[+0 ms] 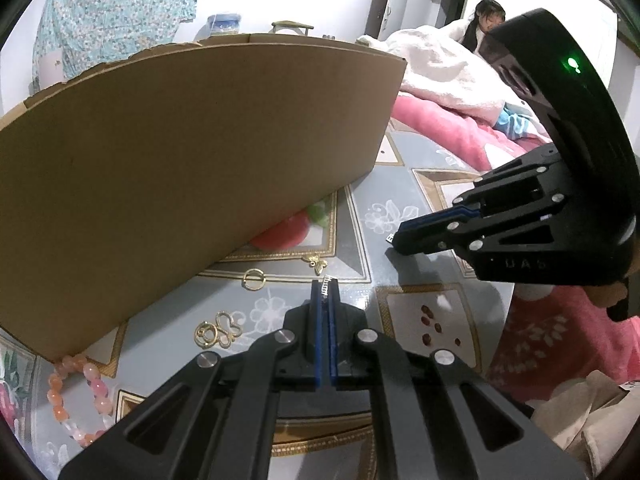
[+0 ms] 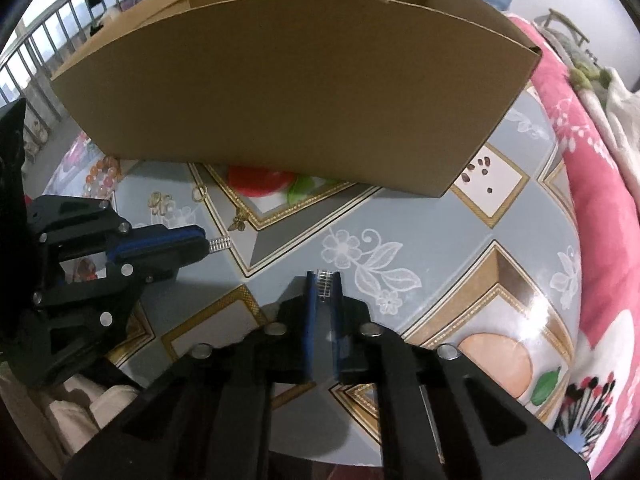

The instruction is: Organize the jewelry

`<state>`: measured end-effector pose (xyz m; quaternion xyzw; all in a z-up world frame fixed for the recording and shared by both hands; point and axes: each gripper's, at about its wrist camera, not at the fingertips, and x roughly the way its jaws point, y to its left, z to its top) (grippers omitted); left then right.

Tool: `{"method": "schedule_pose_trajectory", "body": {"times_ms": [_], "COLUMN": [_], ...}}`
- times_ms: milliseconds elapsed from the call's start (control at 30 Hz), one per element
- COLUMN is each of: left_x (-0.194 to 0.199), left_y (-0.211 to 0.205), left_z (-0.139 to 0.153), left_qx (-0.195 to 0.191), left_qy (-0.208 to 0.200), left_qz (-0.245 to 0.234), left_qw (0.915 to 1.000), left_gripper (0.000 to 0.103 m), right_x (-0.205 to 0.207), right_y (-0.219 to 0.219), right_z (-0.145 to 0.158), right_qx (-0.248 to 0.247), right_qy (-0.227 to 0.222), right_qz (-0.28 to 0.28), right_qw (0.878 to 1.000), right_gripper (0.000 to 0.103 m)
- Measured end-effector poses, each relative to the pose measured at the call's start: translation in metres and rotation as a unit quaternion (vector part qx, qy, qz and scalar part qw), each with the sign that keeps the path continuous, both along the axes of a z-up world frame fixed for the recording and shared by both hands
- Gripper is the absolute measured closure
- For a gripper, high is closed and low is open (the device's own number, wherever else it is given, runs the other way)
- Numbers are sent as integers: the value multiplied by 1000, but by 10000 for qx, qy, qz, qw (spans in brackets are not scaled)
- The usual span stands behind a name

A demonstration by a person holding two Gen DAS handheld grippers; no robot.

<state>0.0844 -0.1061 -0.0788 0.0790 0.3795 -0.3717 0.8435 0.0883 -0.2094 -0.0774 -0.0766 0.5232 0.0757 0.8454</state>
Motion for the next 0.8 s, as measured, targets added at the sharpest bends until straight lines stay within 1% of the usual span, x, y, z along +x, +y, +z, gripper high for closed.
{"method": "schedule_pose_trajectory", "body": {"times_ms": [267, 433, 633, 800], "left_x": [2, 2, -3, -14], "left_y": [4, 10, 17, 20], "left_z": [-1, 3, 18, 40], "left_qx": [-147, -235, -313, -338], "left_qy": [48, 12, -218, -577], "left_qz": [-27, 18, 139, 220], "left_qw": [9999, 9997, 9992, 9975], "left_gripper": [101, 101, 101, 101], "right_x": [2, -5, -18, -34], "right_y": [1, 0, 0, -9], "right_z": [2, 11, 27, 47], "right_qx": [109, 177, 326, 481], "right_qy": [53, -93, -414, -766], "right_qz": [-130, -214, -267, -301], "right_qw": [9998, 9996, 9983, 9954], "right_gripper": [101, 101, 101, 101]}}
